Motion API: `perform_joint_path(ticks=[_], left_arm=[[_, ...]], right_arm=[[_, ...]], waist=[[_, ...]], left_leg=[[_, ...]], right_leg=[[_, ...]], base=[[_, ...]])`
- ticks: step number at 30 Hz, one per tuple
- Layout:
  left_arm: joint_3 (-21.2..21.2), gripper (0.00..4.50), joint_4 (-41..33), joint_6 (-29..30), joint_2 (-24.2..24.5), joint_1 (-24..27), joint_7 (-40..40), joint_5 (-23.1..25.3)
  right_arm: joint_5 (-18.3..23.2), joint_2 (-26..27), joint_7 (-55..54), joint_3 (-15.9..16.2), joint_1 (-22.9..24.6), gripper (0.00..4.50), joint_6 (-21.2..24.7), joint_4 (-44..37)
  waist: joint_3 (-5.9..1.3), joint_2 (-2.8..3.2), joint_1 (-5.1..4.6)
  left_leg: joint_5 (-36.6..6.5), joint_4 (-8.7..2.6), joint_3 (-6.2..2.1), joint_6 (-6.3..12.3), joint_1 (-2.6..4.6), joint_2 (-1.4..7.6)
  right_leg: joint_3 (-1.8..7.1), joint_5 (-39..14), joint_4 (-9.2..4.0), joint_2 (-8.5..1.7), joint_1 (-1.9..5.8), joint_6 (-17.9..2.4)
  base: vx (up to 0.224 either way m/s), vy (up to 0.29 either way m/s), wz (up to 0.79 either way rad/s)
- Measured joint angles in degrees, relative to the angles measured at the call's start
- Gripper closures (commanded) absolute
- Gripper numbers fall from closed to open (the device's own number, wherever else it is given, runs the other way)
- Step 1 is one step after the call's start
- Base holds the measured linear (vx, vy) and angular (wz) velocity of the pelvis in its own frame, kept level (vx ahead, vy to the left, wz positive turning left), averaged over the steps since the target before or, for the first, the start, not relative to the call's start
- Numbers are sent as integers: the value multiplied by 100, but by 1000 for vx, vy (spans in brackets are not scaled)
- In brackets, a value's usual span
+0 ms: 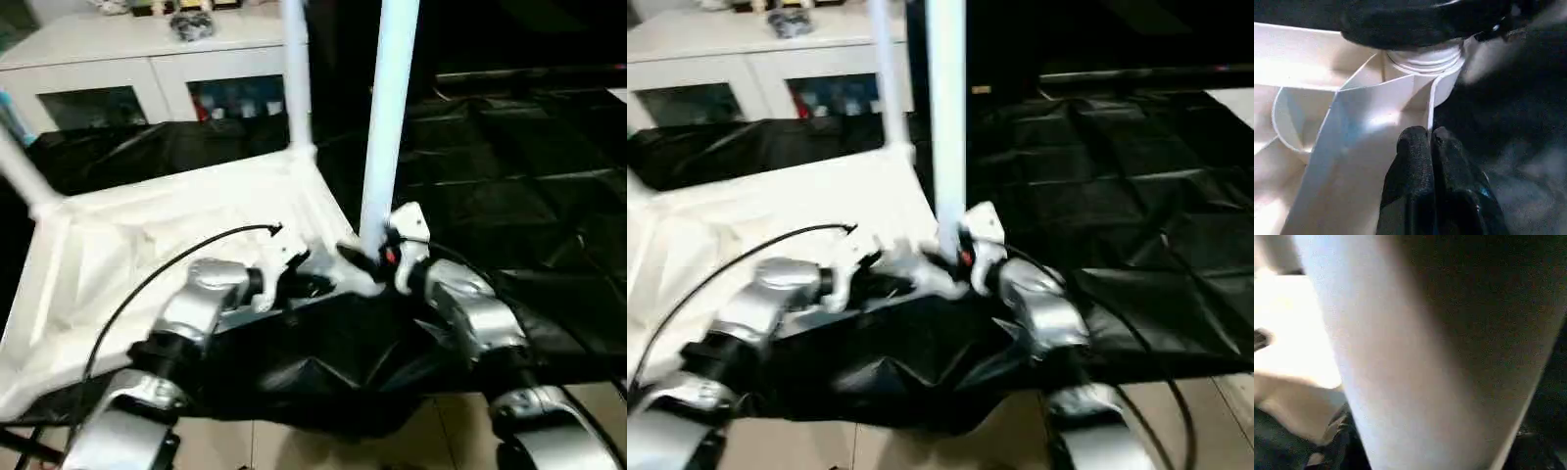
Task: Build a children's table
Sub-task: Rotate leg to tighten
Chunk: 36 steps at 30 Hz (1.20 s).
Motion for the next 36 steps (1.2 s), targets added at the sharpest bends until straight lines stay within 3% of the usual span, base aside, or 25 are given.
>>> perform_joint_path(ticks=[1,2,3,8,13,16,18,24,30,36], left_arm=[[8,450,21,7,-48,0,49,0],[14,450,28,22,-107,0,137,0],[12,450,29,43,-133,1,172,0],[34,450,29,83,-178,1,146,-2],[-41,450,21,-45,42,8,-407,-15],[-165,450,-32,-145,304,43,-949,-91],[-297,450,-106,-157,470,64,-1385,-135],[-561,450,-112,-379,761,73,-2221,-157],[-618,450,16,-557,810,24,-2431,-152],[-616,450,27,-559,778,23,-2456,-169]], right_arm=[[-11,10,-81,-6,-22,246,-1,25],[-33,34,-211,-21,-53,192,-42,83],[-33,71,-253,-61,-59,179,-66,127],[1,97,-75,-159,-72,144,-121,148],[18,-431,1261,139,92,144,-196,-123],[257,-768,2289,256,251,144,54,-456],[355,-1121,3045,485,373,144,198,-746],[573,-1568,4410,854,427,144,584,-1066],[548,-1722,4710,944,436,184,648,-1167],[547,-1687,4601,924,509,225,651,-1309]], waist=[[-6,2,-10],[-16,21,-24],[-21,28,-31],[-29,42,-35],[-26,36,-9],[-27,38,38],[-29,48,130],[-30,59,250],[-28,50,327],[-31,55,334]], left_leg=[[-1,1,-4,-1,0,1],[-1,-10,-2,-1,-4,0],[-1,-24,-1,-1,-4,-1],[-1,-48,-2,-1,-4,1],[-2,-63,-2,1,-12,3],[-1,-66,-2,3,-11,5],[-1,-62,-2,4,-6,6],[0,-36,0,3,5,6],[0,-34,2,2,3,1],[0,-42,1,2,3,4]], right_leg=[[-5,0,-8,2,0,1],[-4,-1,-16,2,-1,2],[-5,-4,-18,2,-1,6],[-12,2,-25,5,-2,-11],[-20,4,-52,7,-1,-16],[-23,4,-54,8,0,-18],[-24,6,-54,8,2,-21],[-18,16,-53,5,12,-36],[-12,14,-54,0,11,-34],[-16,12,-54,2,10,-30]], base=[[0,0,0],[0,0,0],[0,0,0],[0,0,0],[0,0,0],[0,0,0],[0,0,0],[0,0,0],[0,0,0],[0,0,0]])
